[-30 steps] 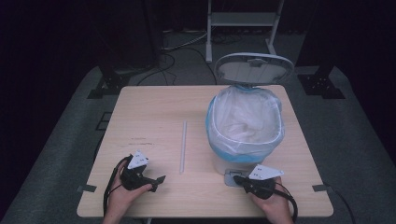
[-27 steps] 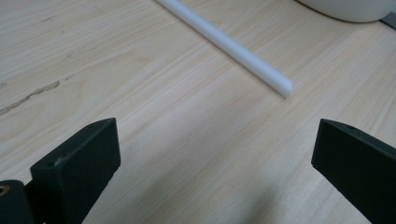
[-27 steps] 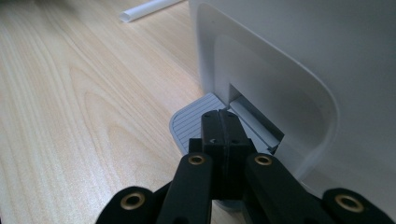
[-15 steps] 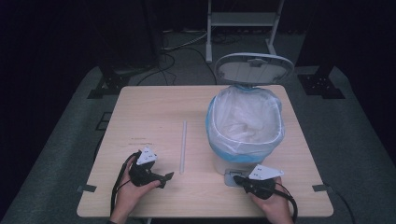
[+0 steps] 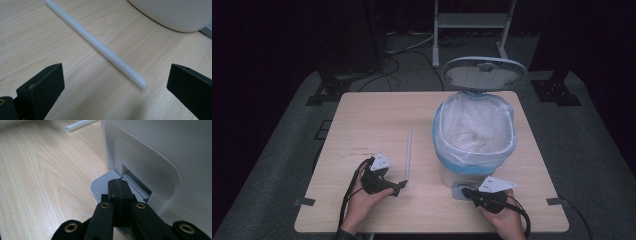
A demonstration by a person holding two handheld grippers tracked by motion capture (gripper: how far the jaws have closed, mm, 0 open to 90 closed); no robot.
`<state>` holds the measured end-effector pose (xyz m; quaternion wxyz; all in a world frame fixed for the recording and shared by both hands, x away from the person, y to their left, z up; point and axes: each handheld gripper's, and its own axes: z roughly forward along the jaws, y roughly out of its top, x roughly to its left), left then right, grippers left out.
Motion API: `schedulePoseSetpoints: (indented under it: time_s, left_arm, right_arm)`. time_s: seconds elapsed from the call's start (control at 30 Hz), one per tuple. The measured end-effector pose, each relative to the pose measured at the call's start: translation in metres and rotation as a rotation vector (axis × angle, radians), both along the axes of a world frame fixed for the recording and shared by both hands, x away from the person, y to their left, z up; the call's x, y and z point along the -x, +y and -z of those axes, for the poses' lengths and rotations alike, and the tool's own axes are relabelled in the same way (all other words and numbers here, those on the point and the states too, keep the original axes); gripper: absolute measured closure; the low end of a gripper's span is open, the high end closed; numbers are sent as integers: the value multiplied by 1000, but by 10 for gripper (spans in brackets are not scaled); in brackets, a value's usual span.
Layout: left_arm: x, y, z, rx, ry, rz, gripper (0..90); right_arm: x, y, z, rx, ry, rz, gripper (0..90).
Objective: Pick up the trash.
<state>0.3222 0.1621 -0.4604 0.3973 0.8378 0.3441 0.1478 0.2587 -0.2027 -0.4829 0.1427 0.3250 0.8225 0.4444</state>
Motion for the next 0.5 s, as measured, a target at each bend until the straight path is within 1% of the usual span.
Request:
schedulePoseSetpoints:
  time_s: [0.17,0.2,0.23,0.27,0.33,0.5]
  left_arm:
    - [-9,-9,4,2,0,2,4]
    - [-10,-10,5,-2,1,1,4]
    - [-12,-12,6,-2,-2,-7,18]
    - [-13,-13,7,-13,-9,-17,41]
    - [-16,-15,8,-11,-11,-18,44]
    - [-22,-20,13,-28,-18,-28,45]
  right_arm:
    - [0,0,0,-2,2,0,900]
    - [0,0,0,-2,2,0,900]
    - [0,0,0,-3,3,0,900]
    - [0,0,0,-3,3,0,900]
    - [0,0,0,-3,5,0,900]
    - [0,0,0,-4,8,-1,900]
